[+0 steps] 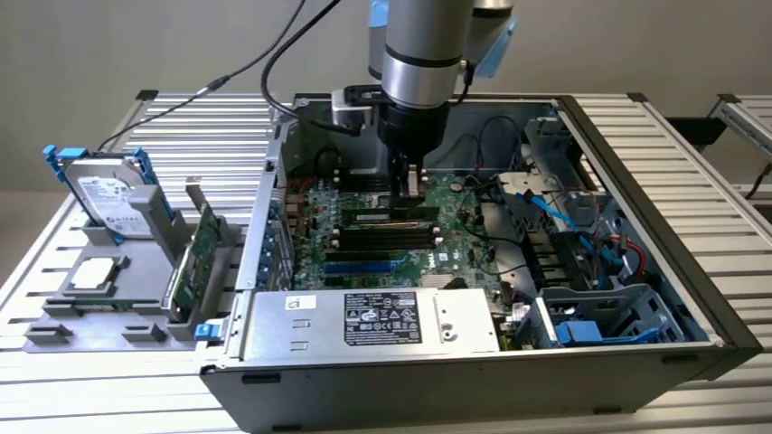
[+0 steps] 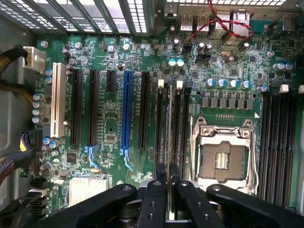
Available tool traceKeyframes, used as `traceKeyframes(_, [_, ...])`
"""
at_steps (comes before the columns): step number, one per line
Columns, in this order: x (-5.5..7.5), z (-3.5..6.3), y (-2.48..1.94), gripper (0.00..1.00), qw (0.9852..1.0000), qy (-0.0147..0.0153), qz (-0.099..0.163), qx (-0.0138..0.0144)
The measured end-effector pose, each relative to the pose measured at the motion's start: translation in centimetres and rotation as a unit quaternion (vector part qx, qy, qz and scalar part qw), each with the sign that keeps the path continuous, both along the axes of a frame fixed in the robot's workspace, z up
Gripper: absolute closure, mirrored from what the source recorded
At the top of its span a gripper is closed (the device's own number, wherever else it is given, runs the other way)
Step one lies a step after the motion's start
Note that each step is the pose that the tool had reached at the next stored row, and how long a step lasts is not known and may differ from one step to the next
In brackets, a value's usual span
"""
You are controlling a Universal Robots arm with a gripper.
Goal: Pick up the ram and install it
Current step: 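Insert the ram into the slot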
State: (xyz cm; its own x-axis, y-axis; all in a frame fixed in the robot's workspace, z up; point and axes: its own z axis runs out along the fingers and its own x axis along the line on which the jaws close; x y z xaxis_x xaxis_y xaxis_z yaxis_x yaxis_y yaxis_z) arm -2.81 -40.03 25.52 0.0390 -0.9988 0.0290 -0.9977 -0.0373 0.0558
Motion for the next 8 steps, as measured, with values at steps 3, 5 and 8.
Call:
traceKeyframes(3, [0.00, -0.48, -0.02, 0.86, 1.0000, 0.0009, 0.000, 0.0000])
traceKeyframes(5, [0.00, -0.75, -0.05, 0.86, 1.0000, 0.0017, 0.000, -0.0002])
traceKeyframes(8, [0.00, -1.03, -0.09, 0.86, 1.0000, 0.0041, 0.000, -0.0009])
